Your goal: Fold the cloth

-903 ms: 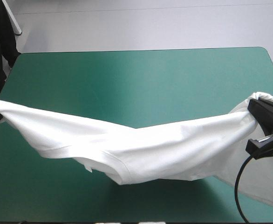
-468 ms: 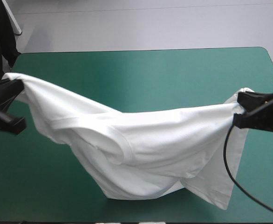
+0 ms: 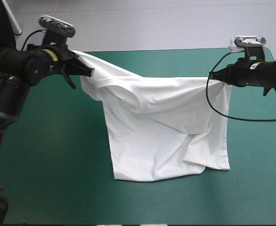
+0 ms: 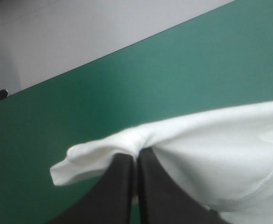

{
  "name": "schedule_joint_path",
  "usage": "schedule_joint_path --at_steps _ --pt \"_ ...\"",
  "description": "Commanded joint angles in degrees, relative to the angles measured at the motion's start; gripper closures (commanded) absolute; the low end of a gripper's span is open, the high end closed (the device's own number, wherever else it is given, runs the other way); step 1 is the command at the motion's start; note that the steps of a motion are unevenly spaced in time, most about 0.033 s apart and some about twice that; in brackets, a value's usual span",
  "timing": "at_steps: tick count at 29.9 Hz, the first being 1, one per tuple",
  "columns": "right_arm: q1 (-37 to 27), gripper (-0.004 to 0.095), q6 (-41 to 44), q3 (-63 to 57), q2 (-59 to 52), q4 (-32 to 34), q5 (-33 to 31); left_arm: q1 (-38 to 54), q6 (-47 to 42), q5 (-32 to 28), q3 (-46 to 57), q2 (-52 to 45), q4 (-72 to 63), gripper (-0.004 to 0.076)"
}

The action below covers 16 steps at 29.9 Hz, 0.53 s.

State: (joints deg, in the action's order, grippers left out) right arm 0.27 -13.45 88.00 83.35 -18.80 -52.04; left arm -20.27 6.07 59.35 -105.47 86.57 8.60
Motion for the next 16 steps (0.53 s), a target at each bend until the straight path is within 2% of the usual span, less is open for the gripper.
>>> schedule_joint_path --at_steps 1,5,9,12,13,16 --pt "-0.33 0.0922 -2.34 4.94 6.99 -1.11 6.28 1.41 -1.16 -9.42 -1.33 4.63 0.85 0.0733" --pt "-0.33 0.0923 -2.97 10.93 16.44 -1.11 7.40 3.16 -1.32 -15.12 -1.60 10.57 0.66 0.0733" --pt "-0.43 0.0858 -3.24 18.54 24.90 -3.00 3.57 4.76 -1.32 -16.76 -1.60 14.87 0.16 0.0728" --pt "-0.43 0.0673 -4.08 23.06 29.26 -5.17 2.28 5.50 -1.32 -17.02 -1.60 17.23 -0.76 0.0675" --pt "-0.43 0.0557 -4.27 24.54 30.58 -5.67 2.28 5.94 -1.32 -17.16 -1.60 18.07 -1.37 0.0630" --pt "-0.43 0.0302 -4.27 26.90 32.58 -5.42 3.62 7.15 -0.31 -18.32 -1.70 19.90 -3.64 0.0491"
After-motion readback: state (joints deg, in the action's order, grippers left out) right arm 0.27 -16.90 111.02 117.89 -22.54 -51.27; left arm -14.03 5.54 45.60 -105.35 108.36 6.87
